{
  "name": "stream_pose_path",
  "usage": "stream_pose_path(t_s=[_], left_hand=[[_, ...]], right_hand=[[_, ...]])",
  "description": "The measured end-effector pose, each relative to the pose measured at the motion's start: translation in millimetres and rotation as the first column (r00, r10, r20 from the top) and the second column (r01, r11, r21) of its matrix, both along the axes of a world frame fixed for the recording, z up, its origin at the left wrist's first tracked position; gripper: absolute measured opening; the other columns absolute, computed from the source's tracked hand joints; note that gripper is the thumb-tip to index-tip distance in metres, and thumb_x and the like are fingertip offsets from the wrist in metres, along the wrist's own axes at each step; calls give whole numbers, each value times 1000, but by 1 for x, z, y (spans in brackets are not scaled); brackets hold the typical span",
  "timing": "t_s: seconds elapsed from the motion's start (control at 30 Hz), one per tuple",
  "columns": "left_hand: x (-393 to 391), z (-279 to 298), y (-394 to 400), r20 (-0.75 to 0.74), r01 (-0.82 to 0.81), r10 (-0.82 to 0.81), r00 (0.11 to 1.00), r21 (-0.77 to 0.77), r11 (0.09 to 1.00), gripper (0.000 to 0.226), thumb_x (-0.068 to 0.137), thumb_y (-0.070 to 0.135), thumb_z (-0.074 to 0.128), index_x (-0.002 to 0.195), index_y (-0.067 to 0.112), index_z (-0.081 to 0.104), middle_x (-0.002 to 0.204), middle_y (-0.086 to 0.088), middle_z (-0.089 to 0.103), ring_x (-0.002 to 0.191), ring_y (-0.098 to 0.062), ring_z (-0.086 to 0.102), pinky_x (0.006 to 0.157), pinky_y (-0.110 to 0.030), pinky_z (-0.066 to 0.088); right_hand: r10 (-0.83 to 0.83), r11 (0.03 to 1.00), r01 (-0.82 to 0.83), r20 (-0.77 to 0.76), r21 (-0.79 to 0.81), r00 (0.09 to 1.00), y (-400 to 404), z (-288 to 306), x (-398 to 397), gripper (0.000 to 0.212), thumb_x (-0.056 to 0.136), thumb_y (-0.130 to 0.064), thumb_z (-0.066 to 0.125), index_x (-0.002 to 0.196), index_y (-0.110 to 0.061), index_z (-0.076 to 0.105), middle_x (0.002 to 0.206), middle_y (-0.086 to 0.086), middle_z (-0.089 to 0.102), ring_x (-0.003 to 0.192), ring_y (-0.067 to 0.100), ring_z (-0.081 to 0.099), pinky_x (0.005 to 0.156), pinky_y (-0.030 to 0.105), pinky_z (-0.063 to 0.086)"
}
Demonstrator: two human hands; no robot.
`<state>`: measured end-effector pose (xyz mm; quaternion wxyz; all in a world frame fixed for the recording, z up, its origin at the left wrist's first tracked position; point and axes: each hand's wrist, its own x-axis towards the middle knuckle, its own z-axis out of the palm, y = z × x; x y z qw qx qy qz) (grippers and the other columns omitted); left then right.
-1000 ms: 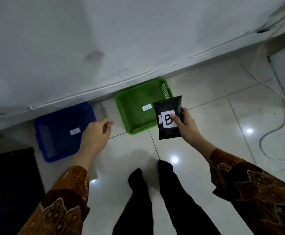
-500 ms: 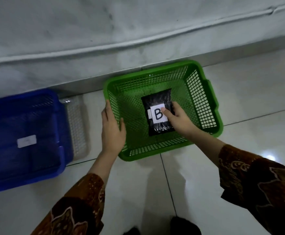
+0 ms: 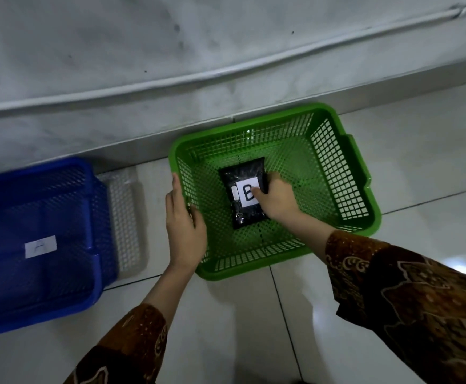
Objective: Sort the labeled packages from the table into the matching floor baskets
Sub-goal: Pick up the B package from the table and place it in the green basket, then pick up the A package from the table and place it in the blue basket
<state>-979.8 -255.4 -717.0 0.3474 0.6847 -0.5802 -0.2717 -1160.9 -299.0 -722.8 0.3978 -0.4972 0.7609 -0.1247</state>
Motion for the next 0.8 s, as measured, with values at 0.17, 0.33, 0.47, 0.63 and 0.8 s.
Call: stream_pose_path(t_s=[0.17,0.33,0.47,0.63,0.8], left_hand=[[7,16,1,63,99,-110,992,157,983,78,91,7,48,151,22,1,127,-17,48,95,-2,44,82,-17,39],[33,88,10,21,309,-402,915,605,734,80,94,21,48,149,26,-9,137,-27,40,119,-41,48,100,-43,41],[54,218,32,70,277,-435,897,679,680,57,95,24,47,148,14,26,143,-22,44,126,-36,47,106,-43,39],[91,449,63,111,202,-321,941,577,791,38,93,23,50,129,15,54,116,-11,67,97,-24,62,86,-38,50],[136,657,111,226,102,-193,955,359,928,37,92,26,51,128,18,54,110,-6,66,92,-21,62,84,-42,52]], right_hand=[[181,977,-164,-124,133,976,11,46,-1,55,90,-27,53,139,-6,37,143,21,37,134,39,30,108,47,34],[385,912,-342,-190,227,903,46,150,0,50,90,-28,52,137,-14,41,138,19,44,128,38,36,105,50,32],[480,877,-454,-231,157,846,71,284,11,46,92,-27,48,136,-15,42,138,15,47,127,33,40,105,48,29],[536,834,-551,-221,-9,815,91,485,43,37,92,-26,48,127,-15,50,124,12,57,113,33,54,96,43,39],[572,782,-588,-137,-209,809,116,664,91,31,92,-23,50,120,-11,55,116,13,64,101,34,60,85,44,48]])
